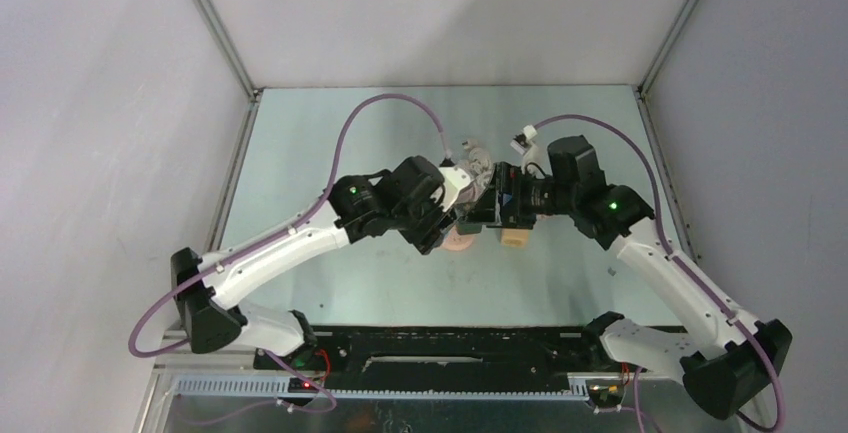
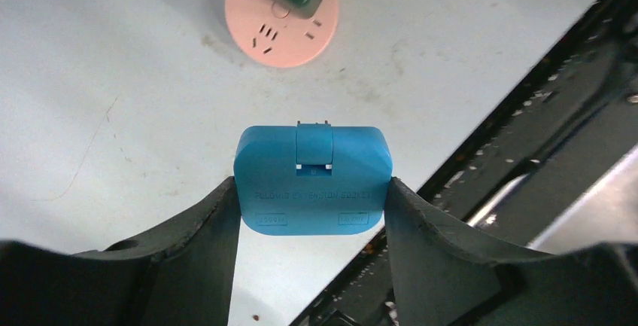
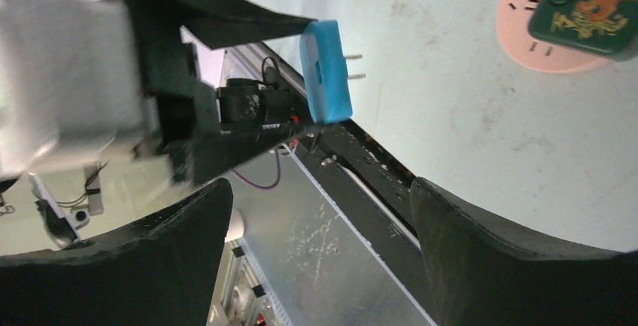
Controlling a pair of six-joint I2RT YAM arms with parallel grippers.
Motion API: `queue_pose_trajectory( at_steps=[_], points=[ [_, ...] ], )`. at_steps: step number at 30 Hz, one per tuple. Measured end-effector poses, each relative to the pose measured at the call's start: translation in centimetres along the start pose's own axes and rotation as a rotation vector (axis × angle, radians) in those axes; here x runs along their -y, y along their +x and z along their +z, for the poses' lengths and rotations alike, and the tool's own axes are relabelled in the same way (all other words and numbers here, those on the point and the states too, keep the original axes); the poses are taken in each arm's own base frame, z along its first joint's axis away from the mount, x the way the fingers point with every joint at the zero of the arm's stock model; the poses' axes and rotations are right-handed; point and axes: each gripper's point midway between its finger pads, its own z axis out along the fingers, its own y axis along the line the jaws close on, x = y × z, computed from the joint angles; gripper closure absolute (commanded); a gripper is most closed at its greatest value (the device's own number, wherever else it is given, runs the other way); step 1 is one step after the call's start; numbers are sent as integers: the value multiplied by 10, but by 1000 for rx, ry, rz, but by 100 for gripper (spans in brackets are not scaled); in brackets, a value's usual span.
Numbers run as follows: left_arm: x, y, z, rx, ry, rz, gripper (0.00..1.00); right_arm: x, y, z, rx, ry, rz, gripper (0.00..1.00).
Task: Insert the plug
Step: Pick up the plug from the center of the board, then insert the plug into the socket.
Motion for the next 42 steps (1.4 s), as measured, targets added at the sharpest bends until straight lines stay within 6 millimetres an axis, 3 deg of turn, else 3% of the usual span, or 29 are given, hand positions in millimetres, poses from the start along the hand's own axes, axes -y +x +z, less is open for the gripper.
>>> queue_pose_trajectory(
  at_steps=[6,10,16,21,25,33,42],
  points=[
    [-20,40,30,8,-22,119,100,27,-1,-13,7,85,-3,8],
    [-26,52,47,38,13,260,100,52,-8,-13,14,143,15,7],
    [-42,45,70,55,71,412,100,97,-19,-20,36,242,81,5],
    [-49,50,102,-17,134,542,100,123,-29,-35,71,291,101,4],
    [-50,38,122,-40,184,631,100,142,-31,-47,90,313,125,4],
    [-56,7,141,-15,211,715,100,148,-25,-52,58,287,115,4],
    [-64,32,151,-111,272,743,100,152,-20,-54,34,269,126,4]
  ],
)
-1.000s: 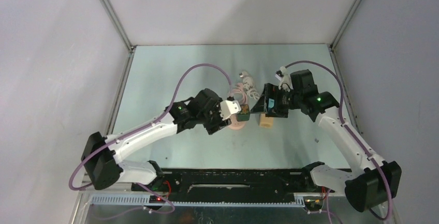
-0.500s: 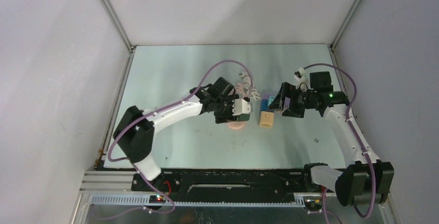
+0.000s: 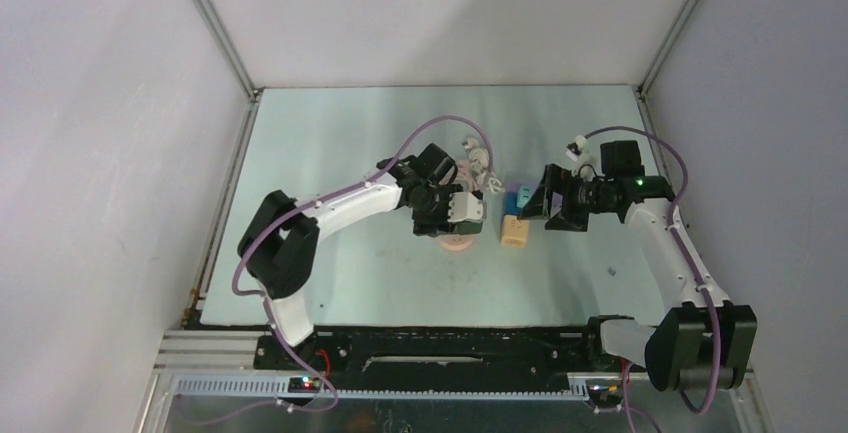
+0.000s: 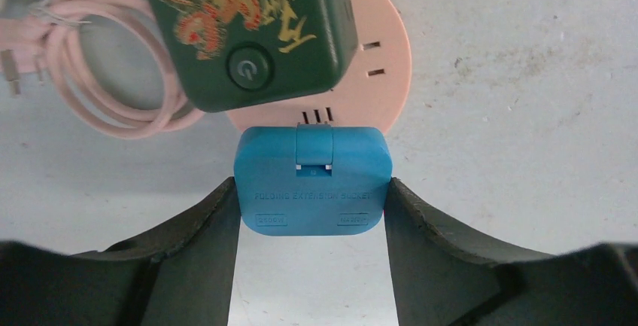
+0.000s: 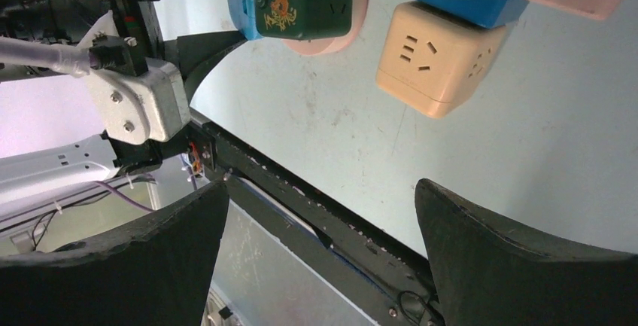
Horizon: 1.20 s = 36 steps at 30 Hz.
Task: Insert the plug
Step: Insert the plug into the socket.
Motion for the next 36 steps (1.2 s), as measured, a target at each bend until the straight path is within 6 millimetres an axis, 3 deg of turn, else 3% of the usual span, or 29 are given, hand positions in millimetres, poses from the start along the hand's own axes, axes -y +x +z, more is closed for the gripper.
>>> queue_pose_trajectory(
  at_steps=[8,21,36],
  points=[
    [14,14,7,-41,79,-6,100,5,8,2,-23,2,10,4],
    [-4,5,4,-27,58,-8,100,7,8,4,-35,-1,16,4],
    [-7,6,14,-57,97,-50,100,11,7,7,-41,3,31,4]
  ],
)
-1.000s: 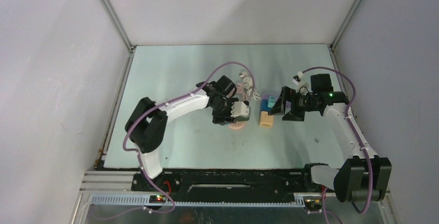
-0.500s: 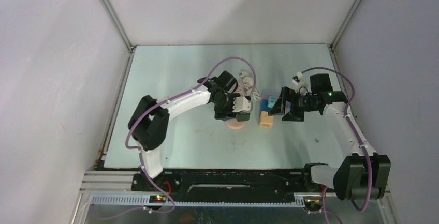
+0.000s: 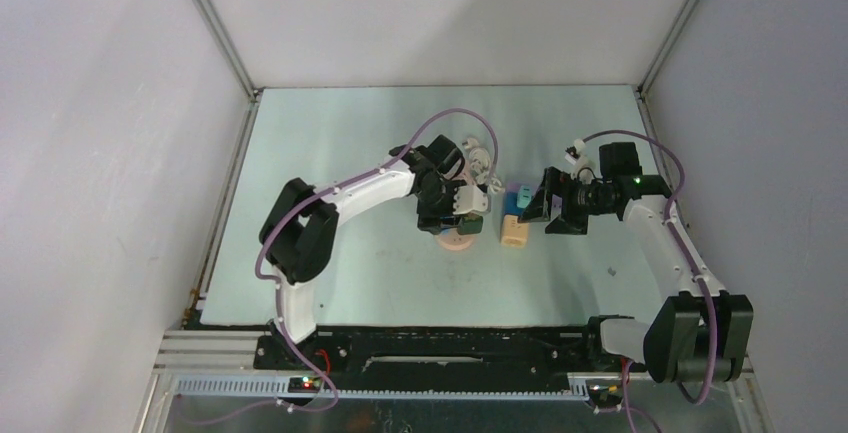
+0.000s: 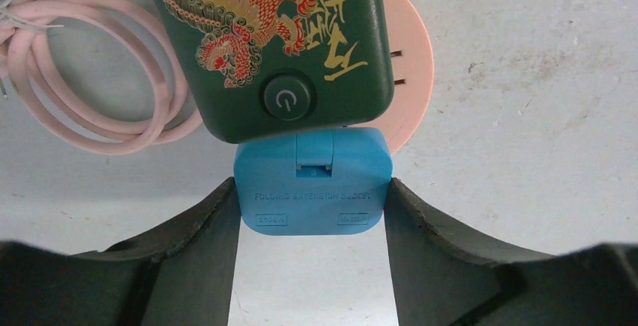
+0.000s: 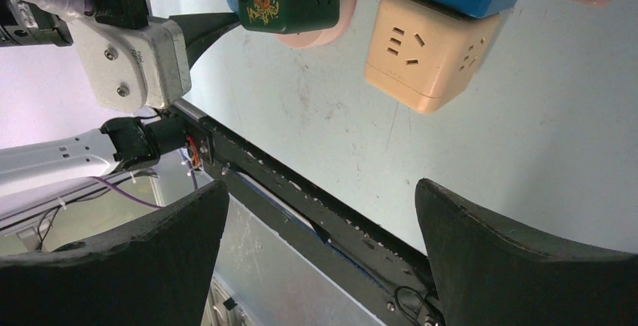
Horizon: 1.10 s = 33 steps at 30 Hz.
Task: Insert the plug
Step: Insert the plug into the socket.
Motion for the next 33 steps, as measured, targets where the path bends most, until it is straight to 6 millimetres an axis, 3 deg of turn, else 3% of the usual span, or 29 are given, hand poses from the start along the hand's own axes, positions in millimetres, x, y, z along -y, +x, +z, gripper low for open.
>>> queue_pose_trajectory(
  at_steps=[15,33],
  points=[
    [6,5,-2,-32,30,-20,100,2,0,2,-7,1,3,4],
    [6,-4,3,-48,43,-53,100,3,6,4,-24,-7,17,4]
  ],
)
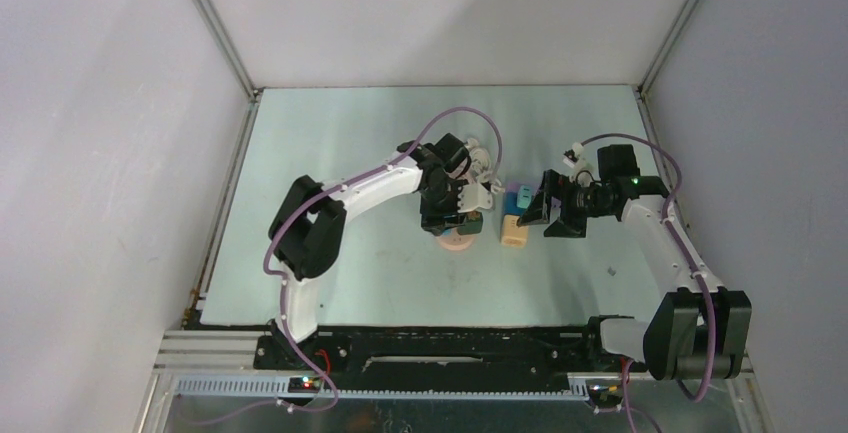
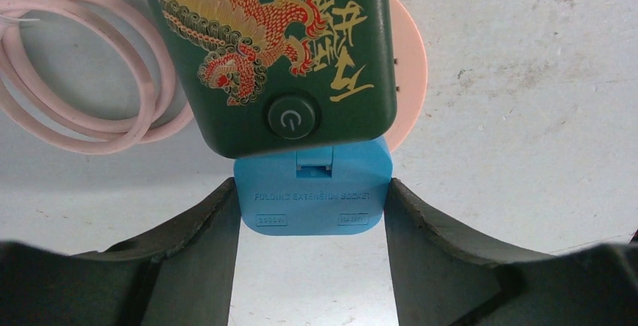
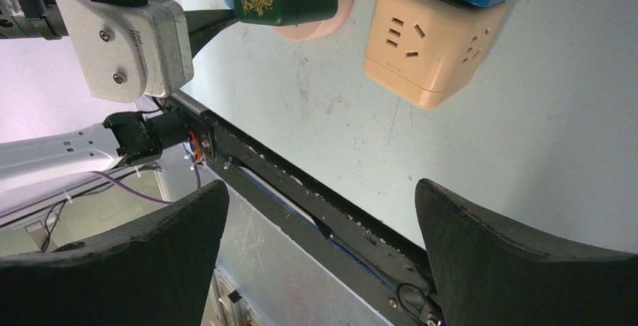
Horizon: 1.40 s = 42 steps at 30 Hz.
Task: Insert the plug
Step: Insert the plug into the socket.
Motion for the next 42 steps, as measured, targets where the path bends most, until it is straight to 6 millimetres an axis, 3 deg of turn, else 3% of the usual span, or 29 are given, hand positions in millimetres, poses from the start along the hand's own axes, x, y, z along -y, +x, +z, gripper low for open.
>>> queue_pose_trajectory(
  at_steps=[14,26,42],
  points=[
    [1,0,0,10,-3,-2,100,0,4,2,-10,-11,8,4],
    [16,6,-3,82,-7,1,100,0,4,2,-11,-14,8,4],
    [15,10,-4,64,-16,-37,100,-2,4,2,-14,-29,7,4]
  ],
)
